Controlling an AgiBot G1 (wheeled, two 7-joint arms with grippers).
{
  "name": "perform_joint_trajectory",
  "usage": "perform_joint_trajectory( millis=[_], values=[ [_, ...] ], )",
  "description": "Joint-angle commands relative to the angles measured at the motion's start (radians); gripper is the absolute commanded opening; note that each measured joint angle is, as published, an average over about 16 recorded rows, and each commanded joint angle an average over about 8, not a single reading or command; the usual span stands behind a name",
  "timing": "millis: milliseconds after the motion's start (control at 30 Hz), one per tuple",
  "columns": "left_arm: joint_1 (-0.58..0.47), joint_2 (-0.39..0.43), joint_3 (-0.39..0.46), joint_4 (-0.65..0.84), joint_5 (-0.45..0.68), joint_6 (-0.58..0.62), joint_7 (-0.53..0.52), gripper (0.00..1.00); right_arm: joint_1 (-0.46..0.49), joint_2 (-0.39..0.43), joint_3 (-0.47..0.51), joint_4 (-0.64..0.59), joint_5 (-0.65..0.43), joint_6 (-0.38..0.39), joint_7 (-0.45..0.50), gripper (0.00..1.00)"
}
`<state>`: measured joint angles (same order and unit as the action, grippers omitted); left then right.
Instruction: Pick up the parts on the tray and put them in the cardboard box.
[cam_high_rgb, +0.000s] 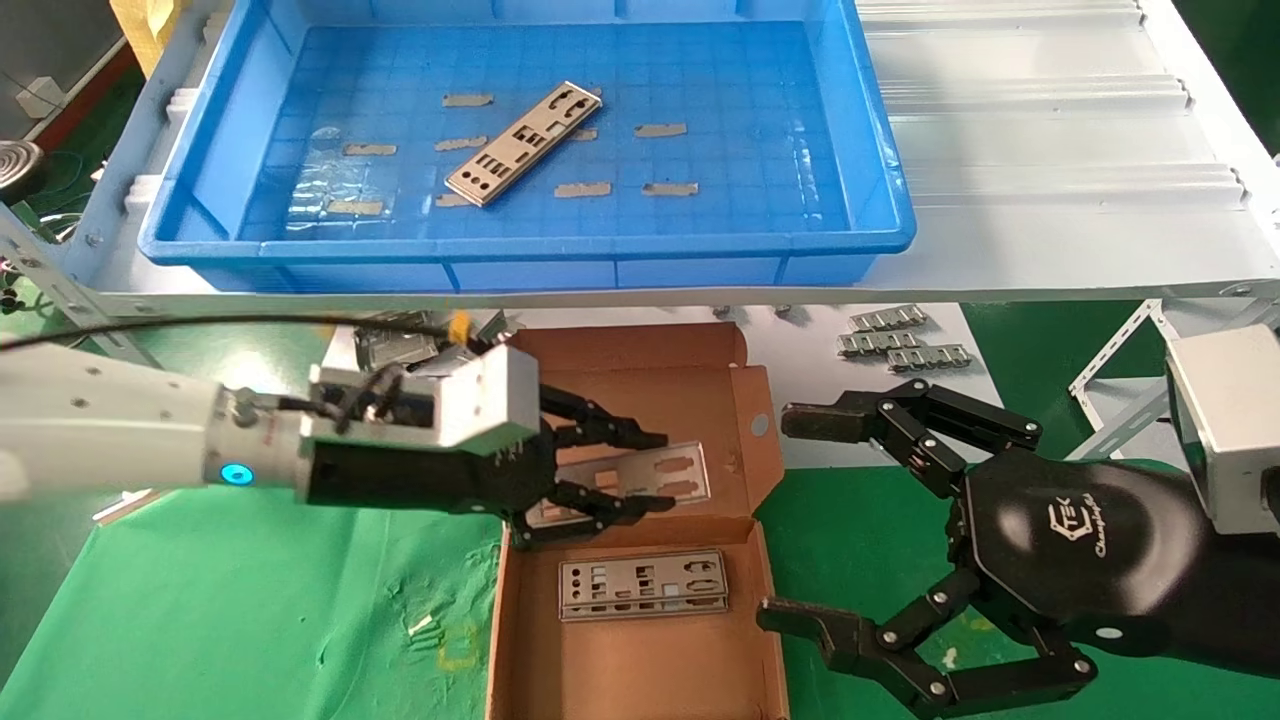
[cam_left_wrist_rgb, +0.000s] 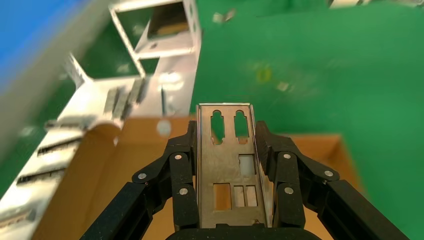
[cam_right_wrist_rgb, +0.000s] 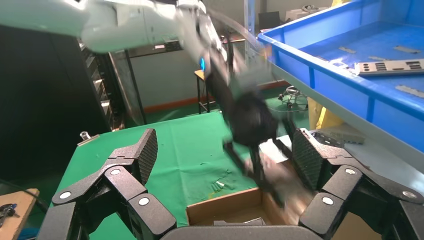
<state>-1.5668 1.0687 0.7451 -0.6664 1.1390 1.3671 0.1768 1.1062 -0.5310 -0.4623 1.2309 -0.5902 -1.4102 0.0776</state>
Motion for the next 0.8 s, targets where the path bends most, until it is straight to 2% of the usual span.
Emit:
perform_joint_trajectory(
  millis=[33, 333, 400, 433, 600, 667, 700, 800],
  values=[
    [0.046, 0.022, 0.006, -0.002, 0.018, -0.053, 0.048, 0.0, 0.0, 0.0, 0.0, 0.0, 0.0, 0.0, 0.0, 1.0],
    [0.116, 0.094, 0.031, 0.084, 0.054, -0.108, 0.141, 0.0, 0.0, 0.0, 0.0, 0.0, 0.0, 0.0, 0.0, 1.0],
    [0.121, 0.106, 0.036, 0.107, 0.059, -0.108, 0.155, 0.05, 0.0, 0.0, 0.0, 0.0, 0.0, 0.0, 0.0, 1.0],
    [0.122, 0.111, 0.039, 0.118, 0.062, -0.107, 0.162, 0.14, 0.0, 0.0, 0.0, 0.0, 0.0, 0.0, 0.0, 1.0],
    [0.121, 0.136, 0.048, 0.168, 0.074, -0.098, 0.204, 0.76, 0.0, 0.0, 0.0, 0.0, 0.0, 0.0, 0.0, 1.0],
    [0.121, 0.144, 0.049, 0.184, 0.076, -0.099, 0.226, 0.97, 0.0, 0.0, 0.0, 0.0, 0.0, 0.0, 0.0, 1.0],
    [0.121, 0.147, 0.049, 0.191, 0.077, -0.1, 0.238, 1.0, 0.0, 0.0, 0.0, 0.0, 0.0, 0.0, 0.0, 1.0],
    [0.12, 0.16, 0.047, 0.216, 0.076, -0.103, 0.266, 1.0, 0.0, 0.0, 0.0, 0.0, 0.0, 0.0, 0.0, 1.0]
  ],
)
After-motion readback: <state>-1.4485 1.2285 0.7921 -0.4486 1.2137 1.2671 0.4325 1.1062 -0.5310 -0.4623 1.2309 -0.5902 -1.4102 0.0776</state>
